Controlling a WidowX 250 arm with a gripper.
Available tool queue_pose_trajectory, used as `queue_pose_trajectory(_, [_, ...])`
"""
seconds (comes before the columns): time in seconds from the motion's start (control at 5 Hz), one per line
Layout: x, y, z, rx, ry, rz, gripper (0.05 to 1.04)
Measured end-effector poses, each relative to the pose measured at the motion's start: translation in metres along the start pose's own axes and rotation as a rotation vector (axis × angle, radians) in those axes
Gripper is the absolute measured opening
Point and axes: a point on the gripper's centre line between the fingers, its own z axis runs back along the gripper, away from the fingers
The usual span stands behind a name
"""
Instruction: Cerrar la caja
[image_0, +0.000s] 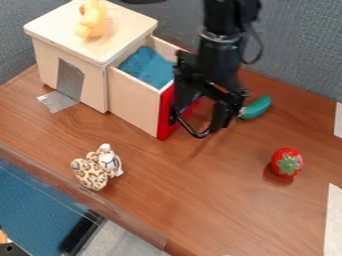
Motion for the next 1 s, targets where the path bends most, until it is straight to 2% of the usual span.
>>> queue_pose_trajectory(0.2, [0.031,-0.005,-0.017,0.029,0.010,-0.012,1.000])
queue_pose_trajectory(0.4, [0.054,-0.005,-0.040,0.056,0.034,-0.014,1.000])
queue_pose_trajectory(0.6, [0.070,-0.009,-0.056,0.085,0.027,-0.007,0.999])
queue_pose_trajectory(0.8, [0.083,-0.016,-0.064,0.167,0.064,-0.062,0.972])
queue_pose_trajectory(1.0, [0.086,-0.016,-0.071,0.255,0.117,-0.112,0.697])
